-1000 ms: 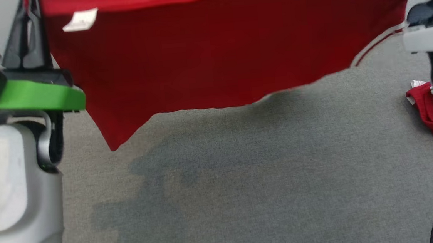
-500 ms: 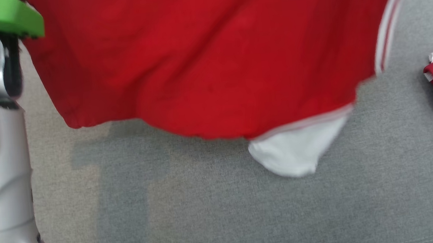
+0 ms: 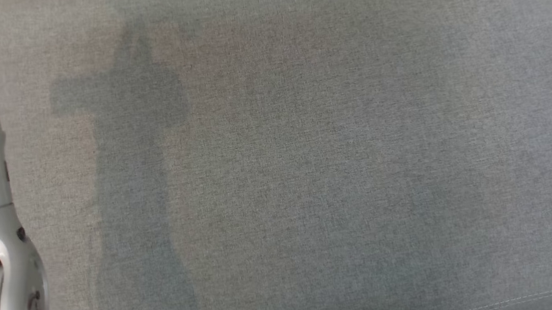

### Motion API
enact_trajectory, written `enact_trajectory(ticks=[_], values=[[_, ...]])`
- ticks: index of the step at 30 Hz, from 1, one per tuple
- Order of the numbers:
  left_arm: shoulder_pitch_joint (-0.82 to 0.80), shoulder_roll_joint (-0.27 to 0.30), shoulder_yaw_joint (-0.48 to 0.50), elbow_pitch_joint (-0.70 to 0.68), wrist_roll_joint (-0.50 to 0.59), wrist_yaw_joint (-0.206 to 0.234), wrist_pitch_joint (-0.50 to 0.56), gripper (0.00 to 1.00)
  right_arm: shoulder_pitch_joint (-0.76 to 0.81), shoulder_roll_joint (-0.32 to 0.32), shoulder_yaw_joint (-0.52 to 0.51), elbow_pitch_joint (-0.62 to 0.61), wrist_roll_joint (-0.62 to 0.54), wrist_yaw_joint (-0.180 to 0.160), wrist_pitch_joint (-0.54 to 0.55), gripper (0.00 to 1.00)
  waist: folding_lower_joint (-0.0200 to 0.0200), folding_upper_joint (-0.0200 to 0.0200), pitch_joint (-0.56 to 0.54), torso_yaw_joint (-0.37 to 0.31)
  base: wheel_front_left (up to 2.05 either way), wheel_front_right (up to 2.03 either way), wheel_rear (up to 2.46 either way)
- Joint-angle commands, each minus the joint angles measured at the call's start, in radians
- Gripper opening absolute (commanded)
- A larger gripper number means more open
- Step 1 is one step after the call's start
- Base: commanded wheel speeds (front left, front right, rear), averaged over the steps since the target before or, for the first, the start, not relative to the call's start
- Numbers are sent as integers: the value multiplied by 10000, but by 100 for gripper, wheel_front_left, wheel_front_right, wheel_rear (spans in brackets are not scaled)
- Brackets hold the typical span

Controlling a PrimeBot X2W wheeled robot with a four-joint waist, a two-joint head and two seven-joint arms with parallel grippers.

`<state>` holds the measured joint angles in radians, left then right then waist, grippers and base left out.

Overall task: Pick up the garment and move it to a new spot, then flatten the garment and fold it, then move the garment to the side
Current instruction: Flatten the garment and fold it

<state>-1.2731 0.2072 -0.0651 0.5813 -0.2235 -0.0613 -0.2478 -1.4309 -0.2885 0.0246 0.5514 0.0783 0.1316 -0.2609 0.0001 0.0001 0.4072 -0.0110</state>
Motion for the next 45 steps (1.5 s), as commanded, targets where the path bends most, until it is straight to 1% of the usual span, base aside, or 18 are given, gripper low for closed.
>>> enact_trajectory(ticks=[1, 5, 9, 14, 18, 20, 23, 25, 27, 29, 32, 34, 42, 45], values=[[342, 13, 87, 152, -60, -15, -86, 0, 446, 26, -15, -47, 70, -20, -43, 0, -1, -1, 115, 56, 0, 0, 0], [1566, -152, 461, 449, -427, -78, -182, 0, 1945, 44, 106, -210, 424, -20, -48, 0, -1, -1, -36, 40, 0, 0, 0], [3682, -421, 956, 266, -612, -182, -174, 0, 4114, 148, 34, -373, 940, -23, -48, 0, -1, -1, -264, 0, 0, 0, 0], [6511, -919, 1429, 253, -574, -323, -180, 0, 7007, 387, -114, -598, 1629, -31, -49, 0, -1, -1, -622, -111, 0, 0, 0], [8172, -1238, 1817, 303, -581, -351, -181, 0, 8874, 543, -176, -680, 2049, -32, -51, 0, -1, -1, -1020, -188, 0, 0, 0], [8790, -1341, 1819, 342, -442, -380, -182, 0, 9643, 588, -66, -700, 2200, -32, -52, 0, -1, -1, -1245, -224, 0, 0, 0], [9577, -1425, 1791, 461, -352, -426, -182, 0, 10443, 699, -66, -808, 2360, -32, -52, 0, -1, -1, -1616, -314, 0, 0, 0], [10120, -1437, 1991, 516, -497, -409, -182, 0, 10972, 819, -66, -835, 2398, -32, -52, 0, -1, -1, -1888, -385, 0, 0, 0], [10639, -1475, 2119, 427, -531, -275, -183, 0, 11430, 935, -44, -884, 2414, -32, -52, 0, -1, -1, -2156, -427, 0, 0, 0], [11181, -1494, 1963, 330, -284, -279, -181, 0, 11847, 1038, 27, -957, 2362, -32, -52, 0, -1, -1, -2371, -464, 0, 0, 0], [11873, -1503, 1642, 286, -494, -301, -151, 0, 12513, 1218, 48, -991, 2452, -31, -52, 0, -1, -1, -2663, -454, 0, 0, 0], [12257, -1507, 1489, 224, -610, -239, -151, 0, 12940, 1280, 29, -1017, 2474, -31, -53, 0, -1, -1, -2833, -419, 0, 0, 0], [13170, -1508, 1208, -309, -1276, 68, -156, 0, 14377, 1358, 3, -1221, 2586, -31, -53, 0, -1, -1, -3412, -267, 0, 0, 0], [13361, -1513, 1063, -653, -1310, 87, -157, 0, 14727, 1367, -55, -1356, 2648, -31, -51, 0, -1, -1, -3484, -213, 0, 0, 0]])
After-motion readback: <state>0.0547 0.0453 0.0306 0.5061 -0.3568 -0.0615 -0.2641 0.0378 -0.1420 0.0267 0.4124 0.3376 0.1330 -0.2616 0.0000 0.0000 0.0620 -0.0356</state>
